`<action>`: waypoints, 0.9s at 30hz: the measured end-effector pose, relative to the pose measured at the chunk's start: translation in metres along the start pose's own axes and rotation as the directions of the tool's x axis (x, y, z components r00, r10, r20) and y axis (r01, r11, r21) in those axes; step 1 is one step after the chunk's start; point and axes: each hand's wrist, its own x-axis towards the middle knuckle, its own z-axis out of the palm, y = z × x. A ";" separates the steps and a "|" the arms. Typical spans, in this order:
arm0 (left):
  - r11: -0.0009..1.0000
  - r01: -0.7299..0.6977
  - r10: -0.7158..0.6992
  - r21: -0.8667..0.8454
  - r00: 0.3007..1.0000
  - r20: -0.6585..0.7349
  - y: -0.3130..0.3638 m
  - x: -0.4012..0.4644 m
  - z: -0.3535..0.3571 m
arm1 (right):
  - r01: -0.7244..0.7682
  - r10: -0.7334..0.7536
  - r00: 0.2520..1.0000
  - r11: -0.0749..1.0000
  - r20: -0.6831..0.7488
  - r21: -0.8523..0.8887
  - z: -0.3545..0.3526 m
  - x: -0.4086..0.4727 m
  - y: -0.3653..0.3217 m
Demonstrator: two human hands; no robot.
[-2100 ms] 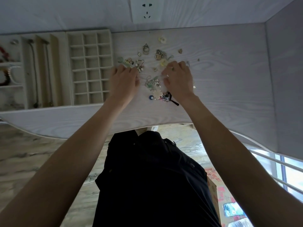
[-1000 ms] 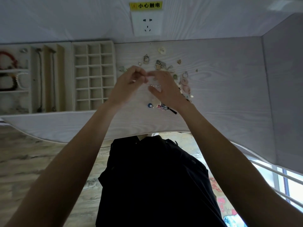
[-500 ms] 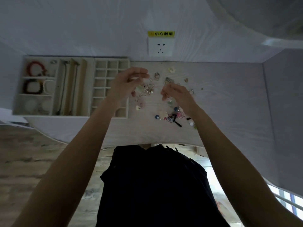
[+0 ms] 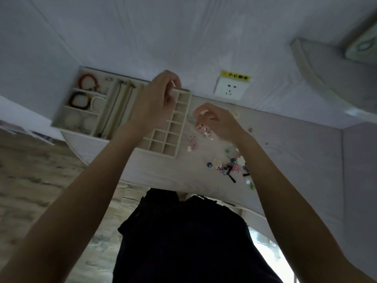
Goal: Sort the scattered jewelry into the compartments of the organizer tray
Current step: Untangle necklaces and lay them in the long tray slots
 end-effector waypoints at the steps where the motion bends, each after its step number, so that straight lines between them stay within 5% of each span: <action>1: 1.000 -0.012 0.012 -0.008 1.000 -0.029 0.002 0.005 -0.007 | 0.016 -0.015 0.999 1.000 0.034 -0.015 0.001 0.008 -0.012; 5: 1.000 0.005 -0.007 -0.020 0.994 -0.109 0.001 0.023 -0.032 | 0.106 -0.105 0.994 0.994 0.033 -0.018 0.009 0.042 -0.049; 11: 0.890 0.323 -0.372 -0.322 0.923 -0.101 -0.052 0.022 -0.055 | 0.097 -0.090 0.979 0.995 -0.183 0.030 0.028 0.075 -0.052; 16: 0.786 0.452 -0.547 -0.422 0.826 -0.133 -0.093 0.003 -0.070 | 0.044 0.001 0.982 0.970 -0.188 0.237 0.042 0.092 -0.058; 19: 0.775 0.488 -0.579 -0.402 0.803 -0.142 -0.116 -0.007 -0.073 | 0.098 -0.055 0.989 0.936 -0.135 0.339 0.050 0.095 -0.075; 23: 0.798 0.451 -0.515 -0.401 0.855 -0.065 -0.126 -0.014 -0.073 | 0.166 -0.161 0.981 0.985 -0.108 0.046 0.068 0.109 -0.098; 27: 0.807 0.454 -0.485 -0.379 0.875 0.016 -0.125 -0.015 -0.069 | 0.192 -0.191 0.979 0.981 -0.072 0.017 0.079 0.116 -0.116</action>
